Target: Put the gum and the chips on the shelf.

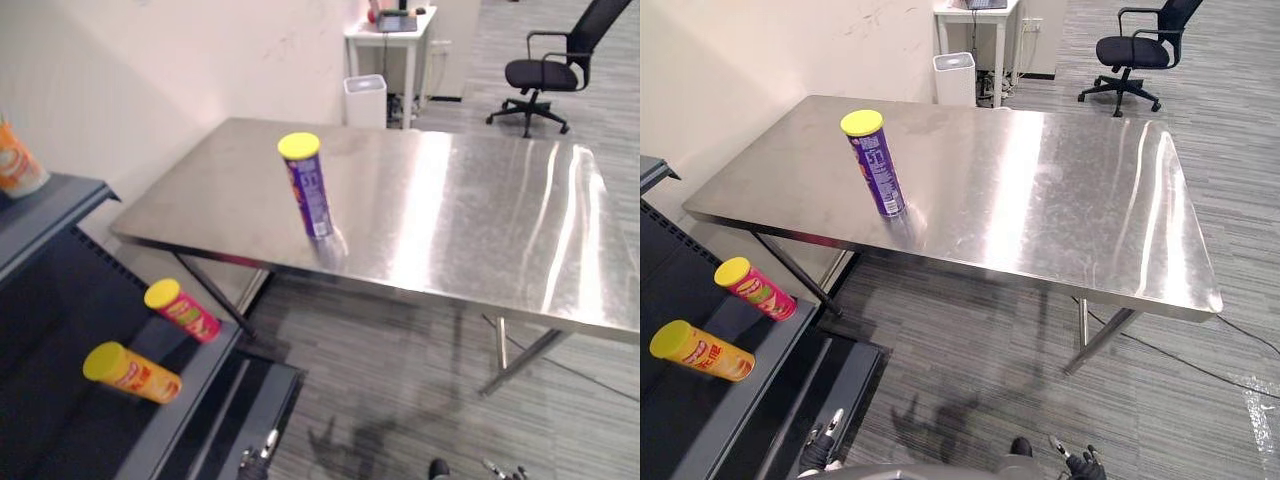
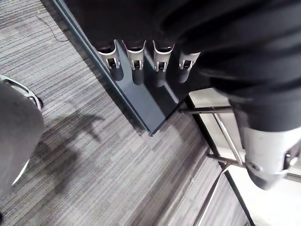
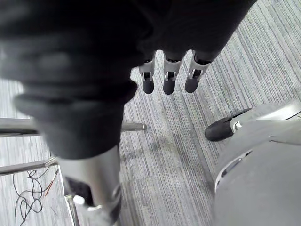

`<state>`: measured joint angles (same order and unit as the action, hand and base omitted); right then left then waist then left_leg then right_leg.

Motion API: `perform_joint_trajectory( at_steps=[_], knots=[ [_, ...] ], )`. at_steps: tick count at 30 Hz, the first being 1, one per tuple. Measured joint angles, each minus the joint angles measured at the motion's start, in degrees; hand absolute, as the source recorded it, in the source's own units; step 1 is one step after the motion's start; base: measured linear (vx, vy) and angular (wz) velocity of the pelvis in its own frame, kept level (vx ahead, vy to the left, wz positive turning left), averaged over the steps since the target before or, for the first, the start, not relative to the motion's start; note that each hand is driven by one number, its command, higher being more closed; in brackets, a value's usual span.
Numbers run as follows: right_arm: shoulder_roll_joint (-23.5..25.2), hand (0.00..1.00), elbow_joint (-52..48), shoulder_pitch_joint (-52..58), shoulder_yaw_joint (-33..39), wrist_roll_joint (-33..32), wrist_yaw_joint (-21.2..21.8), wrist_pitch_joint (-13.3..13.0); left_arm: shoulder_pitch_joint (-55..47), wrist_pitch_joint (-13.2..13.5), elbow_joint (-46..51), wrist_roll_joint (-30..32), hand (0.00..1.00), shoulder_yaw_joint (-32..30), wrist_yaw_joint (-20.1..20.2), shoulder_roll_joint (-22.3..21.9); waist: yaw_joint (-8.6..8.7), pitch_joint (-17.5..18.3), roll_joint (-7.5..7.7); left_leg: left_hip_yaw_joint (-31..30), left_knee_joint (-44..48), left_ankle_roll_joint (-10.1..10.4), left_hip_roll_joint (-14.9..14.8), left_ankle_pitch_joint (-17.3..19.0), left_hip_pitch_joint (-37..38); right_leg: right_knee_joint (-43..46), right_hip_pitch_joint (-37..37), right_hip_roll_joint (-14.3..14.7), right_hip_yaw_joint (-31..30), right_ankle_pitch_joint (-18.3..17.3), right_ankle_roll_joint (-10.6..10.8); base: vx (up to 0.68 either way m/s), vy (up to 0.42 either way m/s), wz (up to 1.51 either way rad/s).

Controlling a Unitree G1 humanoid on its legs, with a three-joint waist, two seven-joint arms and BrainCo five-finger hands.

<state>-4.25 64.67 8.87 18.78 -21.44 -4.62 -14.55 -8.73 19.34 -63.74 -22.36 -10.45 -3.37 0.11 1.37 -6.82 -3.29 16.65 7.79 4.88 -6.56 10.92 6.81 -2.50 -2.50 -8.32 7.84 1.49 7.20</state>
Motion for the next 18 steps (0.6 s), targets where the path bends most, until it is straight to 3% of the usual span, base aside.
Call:
perform_joint_trajectory(
  at_steps=[9,15,18],
  knots=[
    [0.93,0.00,1.39,0.36,3.45,-5.47,-4.69,-0.54,-0.23,-1.15,-0.18,0.02,0.00,-1.36,1.15,0.17,-0.05,0.96,1.57,0.46,-3.81,0.19,0.68,0.21,1.69,-3.50,-0.75,0.23,-0.89,2.28,0.17,-0.01,0.003,-0.08],
    [-0.57,0.00,-5.76,0.23,13.10,-11.28,-9.32,-1.38,-2.59,-1.17,2.17,0.01,0.00,-6.35,2.16,1.14,-0.68,2.95,3.44,3.26,-3.59,0.52,0.18,1.63,2.35,-3.51,0.44,0.65,-3.11,2.94,0.09,-0.05,-0.010,-0.26],
    [-4.78,0.00,-13.63,0.39,19.69,-14.18,-9.92,-3.13,-3.43,-1.17,3.99,0.02,0.00,-8.05,2.54,1.41,-0.63,4.11,4.12,3.67,-3.60,0.45,0.12,2.03,2.37,-3.51,1.00,0.51,-3.20,2.75,-0.20,-0.01,-0.012,-0.08]
  ],
)
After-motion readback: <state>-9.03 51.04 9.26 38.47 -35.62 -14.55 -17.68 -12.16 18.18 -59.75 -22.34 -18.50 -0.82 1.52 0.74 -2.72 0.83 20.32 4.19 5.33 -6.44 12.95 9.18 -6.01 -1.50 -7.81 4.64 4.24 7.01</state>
